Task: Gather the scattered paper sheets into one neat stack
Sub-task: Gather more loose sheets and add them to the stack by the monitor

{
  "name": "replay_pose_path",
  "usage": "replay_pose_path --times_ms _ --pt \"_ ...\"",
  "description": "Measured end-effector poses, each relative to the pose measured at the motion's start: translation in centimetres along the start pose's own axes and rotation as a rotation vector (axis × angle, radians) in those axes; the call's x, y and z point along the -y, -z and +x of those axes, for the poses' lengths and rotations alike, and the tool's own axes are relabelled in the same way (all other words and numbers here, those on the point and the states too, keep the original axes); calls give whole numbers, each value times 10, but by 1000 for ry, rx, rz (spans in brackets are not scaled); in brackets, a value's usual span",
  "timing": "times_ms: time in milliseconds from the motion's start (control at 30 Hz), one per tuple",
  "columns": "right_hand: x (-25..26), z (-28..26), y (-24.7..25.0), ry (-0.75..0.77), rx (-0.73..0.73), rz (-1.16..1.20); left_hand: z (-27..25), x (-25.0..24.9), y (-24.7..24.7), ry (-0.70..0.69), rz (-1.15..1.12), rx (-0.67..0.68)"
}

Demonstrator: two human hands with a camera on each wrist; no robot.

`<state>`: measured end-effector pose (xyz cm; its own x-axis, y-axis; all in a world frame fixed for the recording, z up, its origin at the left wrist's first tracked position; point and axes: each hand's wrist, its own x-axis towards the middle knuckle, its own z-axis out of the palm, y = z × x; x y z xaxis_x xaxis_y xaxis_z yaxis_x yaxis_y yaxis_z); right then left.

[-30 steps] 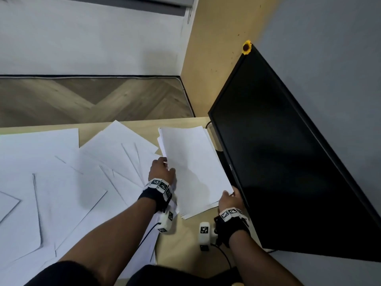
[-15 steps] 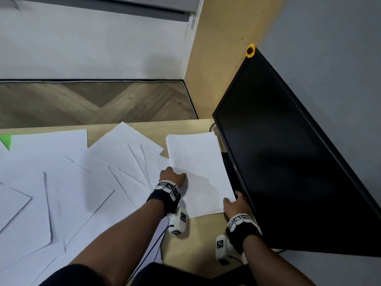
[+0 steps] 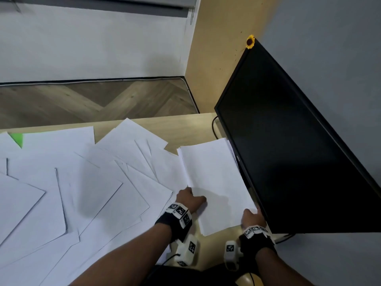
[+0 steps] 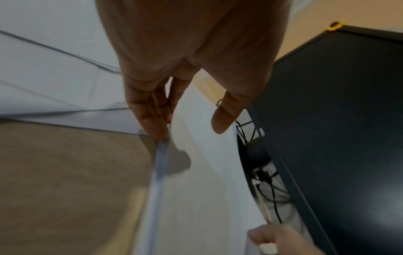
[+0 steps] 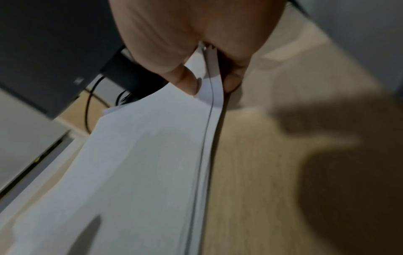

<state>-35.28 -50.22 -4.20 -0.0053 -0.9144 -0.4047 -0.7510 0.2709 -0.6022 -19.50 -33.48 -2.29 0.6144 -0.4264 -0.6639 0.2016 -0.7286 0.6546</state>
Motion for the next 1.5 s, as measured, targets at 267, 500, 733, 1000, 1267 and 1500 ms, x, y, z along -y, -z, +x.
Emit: replay_pose_path --times_ms 267,500,733,1000,1267,1500 --pt "-20 -11 15 -93 -96 -17 -23 28 32 -130 -126 -32" --pt "-31 -83 -17 9 -222 100 -45 108 132 -283 12 -447" --pt "-10 -169 -79 333 53 -19 -77 205 222 31 363 -720" --pt "1 -271 -153 649 391 -95 -107 273 246 322 445 -547" --pt "-12 -317 -196 723 301 -449 -124 256 240 -60 521 -284" --pt "-13 -335 -200 690 256 -546 -124 328 341 9 433 -720"
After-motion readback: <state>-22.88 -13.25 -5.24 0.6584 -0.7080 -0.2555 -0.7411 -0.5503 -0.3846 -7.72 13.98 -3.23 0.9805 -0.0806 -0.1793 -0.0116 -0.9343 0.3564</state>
